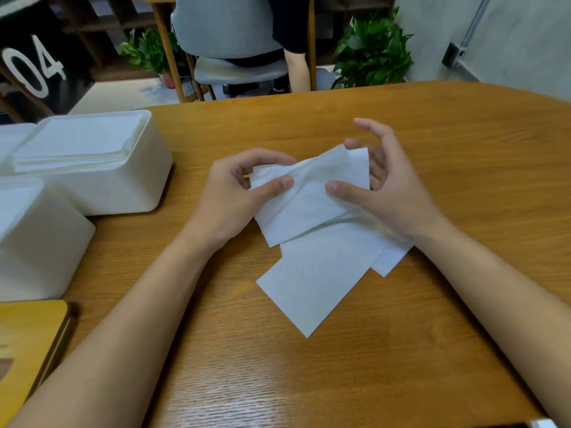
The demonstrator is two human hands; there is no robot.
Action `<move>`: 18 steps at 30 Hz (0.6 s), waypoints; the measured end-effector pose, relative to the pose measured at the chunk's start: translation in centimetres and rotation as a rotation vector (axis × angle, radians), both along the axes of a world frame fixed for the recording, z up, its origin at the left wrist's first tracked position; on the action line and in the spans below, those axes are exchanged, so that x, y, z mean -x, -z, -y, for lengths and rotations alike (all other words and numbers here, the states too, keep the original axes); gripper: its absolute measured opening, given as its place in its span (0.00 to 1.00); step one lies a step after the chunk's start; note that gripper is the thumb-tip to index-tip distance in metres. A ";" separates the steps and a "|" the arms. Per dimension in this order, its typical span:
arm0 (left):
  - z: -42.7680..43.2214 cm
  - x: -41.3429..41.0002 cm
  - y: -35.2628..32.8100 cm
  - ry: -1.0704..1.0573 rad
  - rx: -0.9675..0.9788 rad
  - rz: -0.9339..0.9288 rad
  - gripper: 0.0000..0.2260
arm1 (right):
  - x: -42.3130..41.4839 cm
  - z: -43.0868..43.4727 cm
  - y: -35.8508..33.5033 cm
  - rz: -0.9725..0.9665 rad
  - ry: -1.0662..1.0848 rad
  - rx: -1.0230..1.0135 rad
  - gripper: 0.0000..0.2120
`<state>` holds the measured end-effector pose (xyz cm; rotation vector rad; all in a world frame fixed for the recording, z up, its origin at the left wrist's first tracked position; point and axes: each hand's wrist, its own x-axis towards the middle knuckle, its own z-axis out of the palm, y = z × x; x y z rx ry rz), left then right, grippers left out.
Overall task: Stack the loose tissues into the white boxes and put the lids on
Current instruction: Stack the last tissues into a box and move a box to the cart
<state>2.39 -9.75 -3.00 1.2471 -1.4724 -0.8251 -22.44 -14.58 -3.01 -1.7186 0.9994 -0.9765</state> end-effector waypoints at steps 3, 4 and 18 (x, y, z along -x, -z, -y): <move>-0.1 -0.2 -0.4 0.022 -0.043 -0.141 0.10 | -0.2 -0.6 -0.8 0.131 -0.112 -0.206 0.43; -0.1 -0.1 -0.4 0.025 -0.052 -0.157 0.10 | -0.3 -0.8 -0.9 0.124 -0.139 -0.217 0.39; 0.3 0.8 1.4 -0.006 0.016 0.187 0.10 | -0.4 -1.1 -0.5 0.056 -0.112 -0.221 0.12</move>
